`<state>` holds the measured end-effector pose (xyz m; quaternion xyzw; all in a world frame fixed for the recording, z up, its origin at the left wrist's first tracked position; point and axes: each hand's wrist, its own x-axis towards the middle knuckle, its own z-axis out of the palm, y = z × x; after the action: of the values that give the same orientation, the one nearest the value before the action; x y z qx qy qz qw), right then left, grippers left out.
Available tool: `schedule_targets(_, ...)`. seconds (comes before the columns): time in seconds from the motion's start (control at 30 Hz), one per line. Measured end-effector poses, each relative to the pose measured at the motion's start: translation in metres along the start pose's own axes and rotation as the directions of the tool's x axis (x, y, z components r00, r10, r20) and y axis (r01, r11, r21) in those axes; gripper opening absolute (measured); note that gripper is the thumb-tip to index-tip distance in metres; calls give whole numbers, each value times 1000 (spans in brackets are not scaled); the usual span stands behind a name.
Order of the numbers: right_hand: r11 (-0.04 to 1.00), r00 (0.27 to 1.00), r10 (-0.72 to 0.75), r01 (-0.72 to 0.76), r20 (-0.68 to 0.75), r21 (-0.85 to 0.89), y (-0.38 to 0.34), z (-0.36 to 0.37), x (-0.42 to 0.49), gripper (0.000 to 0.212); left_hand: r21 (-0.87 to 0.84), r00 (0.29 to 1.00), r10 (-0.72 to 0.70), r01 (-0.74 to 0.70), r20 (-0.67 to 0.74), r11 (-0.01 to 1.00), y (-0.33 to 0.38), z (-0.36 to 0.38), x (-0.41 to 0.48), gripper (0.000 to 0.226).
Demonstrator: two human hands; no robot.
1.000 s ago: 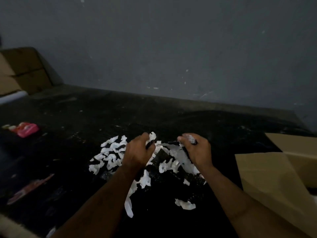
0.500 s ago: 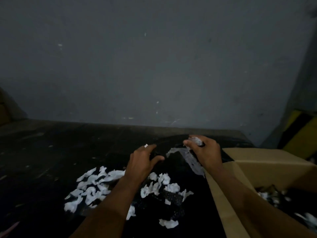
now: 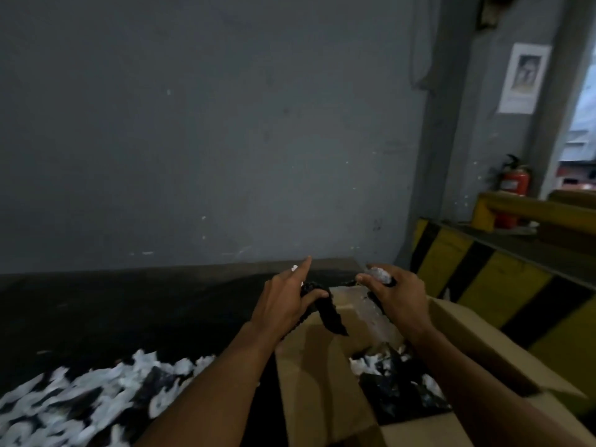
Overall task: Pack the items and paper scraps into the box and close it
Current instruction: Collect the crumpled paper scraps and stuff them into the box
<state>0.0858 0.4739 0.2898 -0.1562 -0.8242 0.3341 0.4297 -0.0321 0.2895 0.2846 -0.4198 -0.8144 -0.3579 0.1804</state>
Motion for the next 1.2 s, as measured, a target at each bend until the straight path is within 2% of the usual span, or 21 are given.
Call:
schedule_targets(0.17, 1000, 1000, 12, -12, 11, 25, 63, -50, 22, 9, 31, 999, -18, 17, 40, 999, 46, 70, 32, 76)
schedule_targets(0.33, 999, 990, 35, -37, 140, 14, 134, -73, 31, 10, 140, 980, -145, 126, 133, 982, 75, 141, 31, 74)
schedule_targets(0.43, 998, 971, 66, -67, 229, -5, 168, -76, 33, 22, 148, 958, -246, 225, 148, 963, 76, 173, 21, 73)
schedule_targets(0.53, 997, 953, 73, -74, 293, -9, 197, -70, 30, 25, 210, 924, -336, 297, 185, 932, 74, 194, 8, 71)
schedule_targets(0.63, 987, 916, 151, -157, 373, -13, 218, -59, 28, 29, 216, 882, -412, 367, 229, 905, 70, 206, 3, 76)
schedule_targets(0.67, 985, 904, 166, -171, 393, -23, 225, -55, 29, 37, 200, 865, -429, 387, 260, 900, 68, 209, 3, 80)
schedule_targets(0.73, 983, 887, 178, -181, 426, -33, 237, -49, 31, 51, 198, 845, -423, 376, 328, 905, 66, 215, 5, 85)
schedule_targets(0.8, 980, 877, 193, -198, 440, -35, 245, -45, 34, 53, 223, 834, -411, 350, 369, 910, 60, 220, 10, 83)
schedule_targets(1.0, 969, 865, 249, -216, 436, -123, 258, -38, 50, 40, 342, 811, -402, 268, 424, 901, 45, 236, 34, 73)
schedule_targets(1.1, 965, 868, 263, -234, 421, -121, 265, -32, 60, 36, 332, 808, -378, 241, 452, 912, 44, 239, 43, 52)
schedule_targets(1.2, 962, 868, 272, -254, 415, -98, 268, -27, 69, 36, 281, 809, -365, 257, 461, 925, 40, 240, 50, 58)
